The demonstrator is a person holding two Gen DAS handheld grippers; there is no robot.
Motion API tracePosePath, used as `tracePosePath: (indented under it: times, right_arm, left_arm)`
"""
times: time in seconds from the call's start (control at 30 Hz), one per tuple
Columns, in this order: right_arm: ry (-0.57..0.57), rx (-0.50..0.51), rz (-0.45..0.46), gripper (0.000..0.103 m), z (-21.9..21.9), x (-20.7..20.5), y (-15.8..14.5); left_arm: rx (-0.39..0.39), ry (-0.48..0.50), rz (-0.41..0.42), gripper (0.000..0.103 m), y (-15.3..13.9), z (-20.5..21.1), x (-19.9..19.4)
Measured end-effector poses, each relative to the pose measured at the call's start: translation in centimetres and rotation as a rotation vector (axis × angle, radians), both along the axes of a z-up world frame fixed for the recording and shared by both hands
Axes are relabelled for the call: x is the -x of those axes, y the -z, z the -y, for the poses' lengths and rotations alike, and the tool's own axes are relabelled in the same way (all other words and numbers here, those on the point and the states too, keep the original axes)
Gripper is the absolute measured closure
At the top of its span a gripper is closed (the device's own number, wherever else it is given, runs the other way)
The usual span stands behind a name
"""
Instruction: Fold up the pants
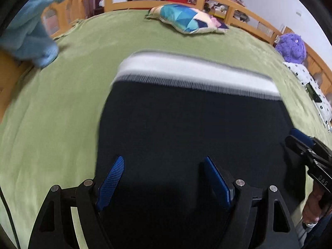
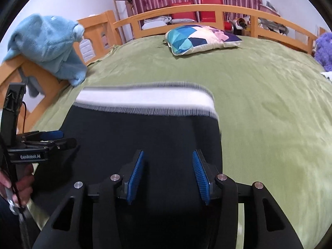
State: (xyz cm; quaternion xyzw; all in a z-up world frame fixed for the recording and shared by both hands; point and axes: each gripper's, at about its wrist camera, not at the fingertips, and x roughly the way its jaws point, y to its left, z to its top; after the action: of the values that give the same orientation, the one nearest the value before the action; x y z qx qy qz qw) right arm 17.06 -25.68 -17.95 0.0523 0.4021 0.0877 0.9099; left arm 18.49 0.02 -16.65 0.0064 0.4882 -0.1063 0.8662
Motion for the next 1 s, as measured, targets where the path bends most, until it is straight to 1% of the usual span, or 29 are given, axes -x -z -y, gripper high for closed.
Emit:
tracePosePath:
  times: [0.1, 0.17, 0.27, 0.3, 0.4, 0.47, 0.57, 0.7, 0.73, 0.77, 0.8, 0.83, 0.9, 0.93, 1.0]
  right_arm:
    - [-0.008, 0.068, 0.024, 0.054, -0.9, 4.2, 0.2]
    - [-0.007, 0.103, 0.017, 0.054, -1.3, 6.4, 0.5]
    - [0.012, 0.125, 0.011, 0.054, -1.4, 9.3, 0.5]
    - [0.015, 0.122, 0.004, 0.054, -1.3, 9.9, 0.5]
    - [0.046, 0.075, -0.025, 0.054, -0.7, 12.3, -0.2]
    - [0.067, 0.046, -0.007, 0.054, -0.4, 14.1, -1.6]
    - [0.103, 0.044, 0.038, 0.053, -0.2, 16.3, -4.3]
    - [0.123, 0.039, 0.1, 0.042, -0.2, 18.5, -8.2]
    - [0.126, 0.04, 0.111, 0.041, -0.2, 18.9, -9.3]
    - [0.126, 0.033, 0.122, 0.041, -0.2, 19.4, -10.5]
    - [0.126, 0.026, 0.127, 0.036, -0.1, 19.5, -11.3]
    - [0.131, 0.022, 0.13, 0.032, 0.0, 19.7, -12.2]
    - [0.16, 0.02, 0.141, 0.03, 0.1, 20.5, -13.7]
    - [0.171, 0.021, 0.143, 0.029, 0.2, 20.9, -14.2]
    - [0.195, 0.018, 0.139, 0.028, 0.3, 21.8, -14.9]
  left_arm:
    - [-0.018, -0.034, 0.009, 0.025, 0.3, -1.7, 3.8]
    - [-0.027, -0.055, 0.034, 0.023, 0.2, -2.5, 6.1]
    - [0.0, -0.067, 0.018, 0.023, 0.1, -3.2, 8.7]
    - [0.007, -0.081, 0.026, 0.023, -0.2, -3.4, 9.7]
    - [0.037, -0.073, 0.047, 0.023, -1.6, -3.3, 11.7]
    - [0.04, -0.066, 0.084, 0.023, -3.1, -2.9, 13.1]
    - [0.038, -0.054, 0.138, 0.023, -5.6, -2.0, 14.9]
    - [0.073, -0.053, 0.191, 0.022, -9.2, -1.1, 16.4]
    - [0.071, -0.057, 0.205, 0.02, -10.4, -0.7, 16.9]
    - [0.069, -0.056, 0.211, 0.018, -10.9, -0.5, 17.1]
    - [0.057, -0.052, 0.221, 0.015, -11.7, -0.1, 17.7]
    - [0.046, -0.054, 0.23, 0.013, -12.2, 0.2, 18.1]
    - [0.032, -0.061, 0.261, 0.011, -13.2, 0.6, 19.4]
    - [0.034, -0.065, 0.268, 0.009, -13.4, 0.7, 19.8]
    - [0.052, -0.071, 0.273, 0.008, -14.0, 0.7, 20.7]
